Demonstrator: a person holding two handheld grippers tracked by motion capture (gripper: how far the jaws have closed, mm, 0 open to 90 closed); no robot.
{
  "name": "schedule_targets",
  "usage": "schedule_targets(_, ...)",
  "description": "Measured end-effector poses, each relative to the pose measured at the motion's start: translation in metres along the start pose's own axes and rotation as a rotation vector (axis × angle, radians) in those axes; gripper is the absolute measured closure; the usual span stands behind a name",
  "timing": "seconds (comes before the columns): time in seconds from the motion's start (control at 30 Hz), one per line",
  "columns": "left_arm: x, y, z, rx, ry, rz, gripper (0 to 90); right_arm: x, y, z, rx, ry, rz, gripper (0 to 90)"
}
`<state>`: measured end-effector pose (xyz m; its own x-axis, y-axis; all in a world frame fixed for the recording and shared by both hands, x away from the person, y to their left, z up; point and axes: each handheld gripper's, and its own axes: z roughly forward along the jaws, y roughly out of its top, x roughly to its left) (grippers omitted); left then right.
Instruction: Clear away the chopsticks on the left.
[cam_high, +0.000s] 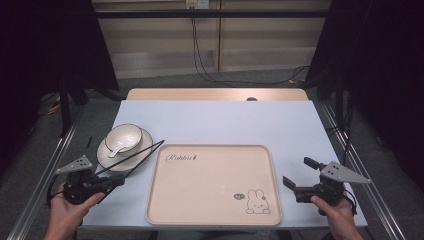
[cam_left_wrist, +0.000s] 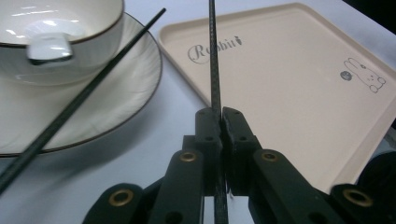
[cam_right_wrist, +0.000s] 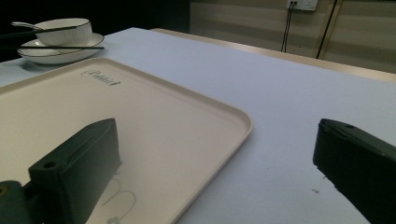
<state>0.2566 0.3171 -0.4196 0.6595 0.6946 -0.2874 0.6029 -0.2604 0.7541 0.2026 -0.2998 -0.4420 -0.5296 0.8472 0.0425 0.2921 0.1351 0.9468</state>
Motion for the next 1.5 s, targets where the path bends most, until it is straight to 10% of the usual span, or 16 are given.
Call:
schedule_targets(0.67, -0.056, 0.009, 0.025, -0.023, 0.060, -0.097, 86.0, 0.001, 0.001, 0.001, 0.002, 0.007, -0.010, 0.5)
schedule_targets(1.5, -0.063, 0.005, 0.092, 0.109, 0.190, -0.242, 85.9, 0.002, 0.001, 0.001, 0.005, 0.014, -0.013, 0.5)
